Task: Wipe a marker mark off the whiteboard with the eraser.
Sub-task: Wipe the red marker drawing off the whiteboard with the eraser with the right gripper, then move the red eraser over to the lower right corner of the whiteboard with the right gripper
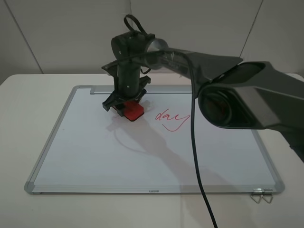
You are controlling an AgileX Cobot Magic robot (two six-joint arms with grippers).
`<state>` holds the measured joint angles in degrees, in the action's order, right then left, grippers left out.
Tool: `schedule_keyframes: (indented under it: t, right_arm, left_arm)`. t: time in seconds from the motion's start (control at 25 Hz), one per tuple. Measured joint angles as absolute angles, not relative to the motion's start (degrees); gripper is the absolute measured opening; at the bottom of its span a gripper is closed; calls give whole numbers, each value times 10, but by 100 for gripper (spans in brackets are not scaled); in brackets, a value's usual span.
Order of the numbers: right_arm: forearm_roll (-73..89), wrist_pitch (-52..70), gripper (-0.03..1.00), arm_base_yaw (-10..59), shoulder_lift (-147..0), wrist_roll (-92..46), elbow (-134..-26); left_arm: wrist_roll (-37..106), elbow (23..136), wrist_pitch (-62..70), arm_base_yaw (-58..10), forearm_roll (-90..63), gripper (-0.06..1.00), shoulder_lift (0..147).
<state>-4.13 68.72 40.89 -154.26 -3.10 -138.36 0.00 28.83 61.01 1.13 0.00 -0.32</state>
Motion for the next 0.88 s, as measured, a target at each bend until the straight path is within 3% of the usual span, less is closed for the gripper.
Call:
schedule_keyframes:
  t: [0.48,0.88]
  right_arm:
    - [-42,694,51,459,-1526,-34,-1375]
    - [-27,697,51,407,-1403,-11,-1296]
  left_arm:
    - [0,288,610,11,0,77,-3]
    - [0,288,610,11,0,77,-3]
